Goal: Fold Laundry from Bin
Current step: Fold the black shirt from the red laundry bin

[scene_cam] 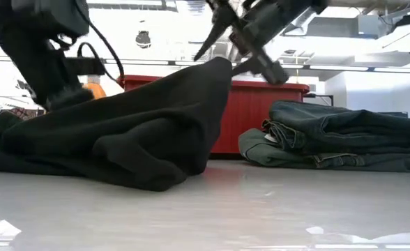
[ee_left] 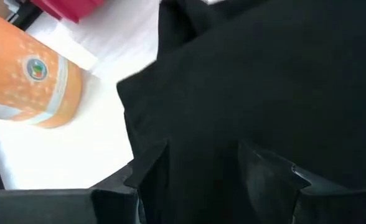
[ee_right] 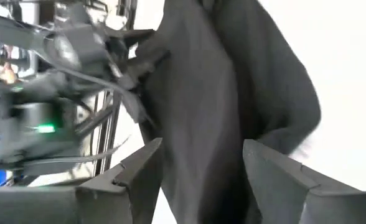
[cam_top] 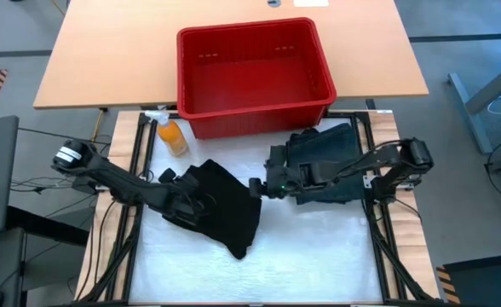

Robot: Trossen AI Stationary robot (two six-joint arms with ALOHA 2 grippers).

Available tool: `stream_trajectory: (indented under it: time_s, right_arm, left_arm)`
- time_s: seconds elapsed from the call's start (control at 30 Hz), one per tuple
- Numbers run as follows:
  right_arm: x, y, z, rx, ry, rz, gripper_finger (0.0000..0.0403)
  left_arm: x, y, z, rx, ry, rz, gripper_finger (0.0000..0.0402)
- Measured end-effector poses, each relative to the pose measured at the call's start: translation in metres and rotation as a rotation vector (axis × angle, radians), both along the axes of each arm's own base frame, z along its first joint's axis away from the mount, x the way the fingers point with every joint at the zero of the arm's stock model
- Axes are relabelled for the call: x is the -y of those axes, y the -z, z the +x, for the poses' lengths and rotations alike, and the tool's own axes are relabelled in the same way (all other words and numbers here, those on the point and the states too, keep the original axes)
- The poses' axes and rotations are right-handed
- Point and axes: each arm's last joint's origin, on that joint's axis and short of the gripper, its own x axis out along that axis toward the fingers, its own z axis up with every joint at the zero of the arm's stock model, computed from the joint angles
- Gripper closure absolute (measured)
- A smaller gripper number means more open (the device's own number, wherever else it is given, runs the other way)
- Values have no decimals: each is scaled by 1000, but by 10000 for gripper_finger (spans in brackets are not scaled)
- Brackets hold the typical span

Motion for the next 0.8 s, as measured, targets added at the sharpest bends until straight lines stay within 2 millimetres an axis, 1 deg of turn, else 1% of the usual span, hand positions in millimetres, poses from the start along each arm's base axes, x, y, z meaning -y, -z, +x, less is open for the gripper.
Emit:
stream_trajectory:
  time_s: [0.07,0.1,0.2,0.3,0.4,0.47,0.53,0.63,0.73,0.8]
  right_arm:
    - [-7,-4,-6,-21,24,-25,158]
    - [-12,-2,-10,-54,27,-32,158]
    - [-30,0,-16,-89,-16,-89,158]
    - [-54,-9,-19,-1,-86,-234,159]
    - [-76,-27,-19,111,-113,-391,160]
    - [-85,-34,-21,138,-120,-483,165]
    - [-88,-38,-20,158,-136,-528,175]
    - [-86,-34,-18,137,-155,-551,202]
    - [-78,-19,-8,90,-177,-548,246]
    - [-73,-3,4,72,-241,-521,286]
  left_arm:
    - [1,8,3,-27,-5,14,223]
    - [1,12,5,-31,-6,22,223]
    - [3,21,12,-21,-8,30,223]
    - [4,28,17,-10,-8,36,223]
    - [2,32,21,-8,-14,46,223]
    - [-1,32,23,-17,-10,50,223]
    - [-5,32,24,-19,-18,52,223]
    - [-12,28,25,-23,-31,56,223]
    - [-19,26,25,-30,-41,61,223]
    - [-23,21,25,-12,-58,61,223]
